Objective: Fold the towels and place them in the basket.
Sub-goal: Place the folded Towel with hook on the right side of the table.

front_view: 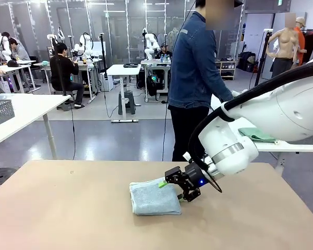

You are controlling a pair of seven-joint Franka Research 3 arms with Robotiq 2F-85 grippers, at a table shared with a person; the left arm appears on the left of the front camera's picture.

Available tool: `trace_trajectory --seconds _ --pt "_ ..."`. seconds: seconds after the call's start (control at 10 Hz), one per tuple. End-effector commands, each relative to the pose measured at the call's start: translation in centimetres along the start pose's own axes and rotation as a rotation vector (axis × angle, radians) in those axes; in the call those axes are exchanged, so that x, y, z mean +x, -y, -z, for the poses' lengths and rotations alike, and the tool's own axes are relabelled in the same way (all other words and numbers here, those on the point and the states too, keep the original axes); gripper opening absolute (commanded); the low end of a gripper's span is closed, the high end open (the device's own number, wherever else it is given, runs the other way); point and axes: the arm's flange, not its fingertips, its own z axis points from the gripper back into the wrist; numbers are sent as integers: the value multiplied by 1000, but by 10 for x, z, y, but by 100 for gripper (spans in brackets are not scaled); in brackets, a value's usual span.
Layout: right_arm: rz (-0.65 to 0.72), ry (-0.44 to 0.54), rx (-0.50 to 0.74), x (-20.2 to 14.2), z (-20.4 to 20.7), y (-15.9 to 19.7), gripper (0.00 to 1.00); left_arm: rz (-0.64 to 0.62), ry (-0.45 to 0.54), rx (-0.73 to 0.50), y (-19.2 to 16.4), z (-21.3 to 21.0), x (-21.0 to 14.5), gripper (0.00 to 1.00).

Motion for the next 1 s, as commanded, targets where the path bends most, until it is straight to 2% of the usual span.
trace_trajectory --seconds 0.0,0.1,0.2,0.3,0.5,0.6,0.7,0.9 --pt "-14 41 4 0 11 -2 77 0 -5 12 1 1 -1 100" --pt "-11 45 2 0 13 -5 40 0 -5 12 1 1 -1 100" --pt "-7 41 -9 0 17 -7 17 0 -5 12 1 1 -1 100" --pt "-2 43 -14 0 19 -9 0 0 -5 12 1 1 -1 100" --pt "10 51 -19 -1 19 -12 0 0 -5 12 1 1 -1 100" --pt "17 60 -25 -2 19 -13 4 0 -5 12 1 1 -1 100" --pt "23 61 -36 -2 18 -15 0 0 -5 12 1 1 -1 100" --pt "40 60 -61 -4 14 -19 0 0 -5 12 1 1 -1 100"
